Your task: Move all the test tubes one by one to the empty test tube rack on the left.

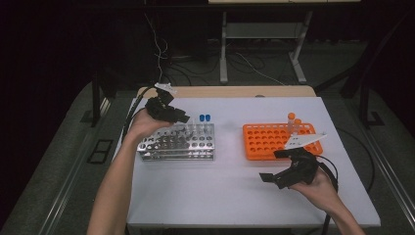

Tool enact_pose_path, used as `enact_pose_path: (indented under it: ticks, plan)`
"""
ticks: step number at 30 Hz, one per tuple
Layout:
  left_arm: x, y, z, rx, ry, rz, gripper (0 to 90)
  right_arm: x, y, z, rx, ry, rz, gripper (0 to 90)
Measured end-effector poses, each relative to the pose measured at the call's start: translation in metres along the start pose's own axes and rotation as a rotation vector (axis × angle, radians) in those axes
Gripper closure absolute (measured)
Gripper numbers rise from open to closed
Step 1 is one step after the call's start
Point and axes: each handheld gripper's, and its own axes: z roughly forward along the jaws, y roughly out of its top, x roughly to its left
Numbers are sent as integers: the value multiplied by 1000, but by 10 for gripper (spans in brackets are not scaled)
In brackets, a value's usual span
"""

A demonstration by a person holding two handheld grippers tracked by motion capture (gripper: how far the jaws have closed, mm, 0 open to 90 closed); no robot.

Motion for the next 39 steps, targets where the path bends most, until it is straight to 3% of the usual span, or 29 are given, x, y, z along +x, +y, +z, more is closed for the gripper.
enact_pose_path:
  ticks: [5,12,21,28,37,39]
  plan:
    - [-6,-1,-13,-48,33,-30,434,-7,-5,-6,-7,-27,17,2]
    - [-22,-9,-28,-102,27,-39,257,-22,-8,-21,-14,-91,42,2]
    - [-51,-19,-40,-123,35,-39,9,-47,-4,-36,-11,-171,76,2]
    - [-77,-31,-39,-135,22,-2,0,-71,-2,-34,-2,-197,110,2]
    - [-99,-40,-33,-145,-13,43,0,-101,-2,-25,10,-237,180,3]
    - [-103,-41,-32,-149,-18,53,0,-107,-3,-22,14,-249,188,53]
